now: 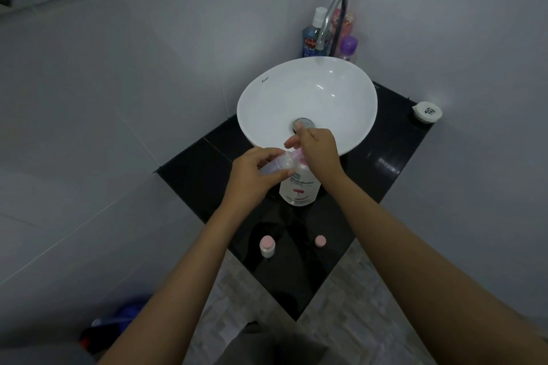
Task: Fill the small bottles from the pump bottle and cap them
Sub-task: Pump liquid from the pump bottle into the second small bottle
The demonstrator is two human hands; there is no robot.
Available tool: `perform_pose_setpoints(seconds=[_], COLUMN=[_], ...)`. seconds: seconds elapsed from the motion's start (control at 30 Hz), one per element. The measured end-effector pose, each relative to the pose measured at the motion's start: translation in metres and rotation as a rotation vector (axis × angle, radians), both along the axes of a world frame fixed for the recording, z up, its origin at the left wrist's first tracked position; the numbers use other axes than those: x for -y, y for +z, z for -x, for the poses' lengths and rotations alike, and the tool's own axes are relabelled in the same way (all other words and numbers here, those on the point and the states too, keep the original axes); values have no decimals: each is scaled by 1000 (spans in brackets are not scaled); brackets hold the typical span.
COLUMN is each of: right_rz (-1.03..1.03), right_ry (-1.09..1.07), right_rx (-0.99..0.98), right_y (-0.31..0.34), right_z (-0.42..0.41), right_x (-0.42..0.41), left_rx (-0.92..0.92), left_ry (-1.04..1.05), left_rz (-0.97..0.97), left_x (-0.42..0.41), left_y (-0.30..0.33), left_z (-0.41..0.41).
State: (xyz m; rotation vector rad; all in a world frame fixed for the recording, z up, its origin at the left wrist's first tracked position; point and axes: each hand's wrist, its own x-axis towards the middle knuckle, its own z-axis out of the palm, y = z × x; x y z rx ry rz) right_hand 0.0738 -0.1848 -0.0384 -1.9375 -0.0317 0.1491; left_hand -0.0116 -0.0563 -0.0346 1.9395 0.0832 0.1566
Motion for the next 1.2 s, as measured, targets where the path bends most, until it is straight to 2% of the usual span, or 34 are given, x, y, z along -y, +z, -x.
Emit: perform_pose_setpoints(seconds=[0.13, 0.3, 0.87, 0.97, 1.1, 1.2], right_rz=[16, -153, 15, -9, -102, -119], right_ry=[34, 9, 25, 34, -29, -49], right_rx=[-24, -14, -18, 33, -36, -17], right_y=[10, 22, 5, 14, 11, 8], right_z=[-3, -2, -4, -6, -3, -2], right_x=[1, 2, 1, 2, -1, -2], left_rx=[9, 26, -14, 8, 5, 5], left_ry=[4, -1, -16, -15, -13, -18], left_rz=[1, 9, 17, 32, 42, 36], left_x=[-1, -5, -4, -6, -6, -5], left_y=[-1, 0, -3, -2, -2, -2], left_z=[0, -1, -2, -2, -2, -2])
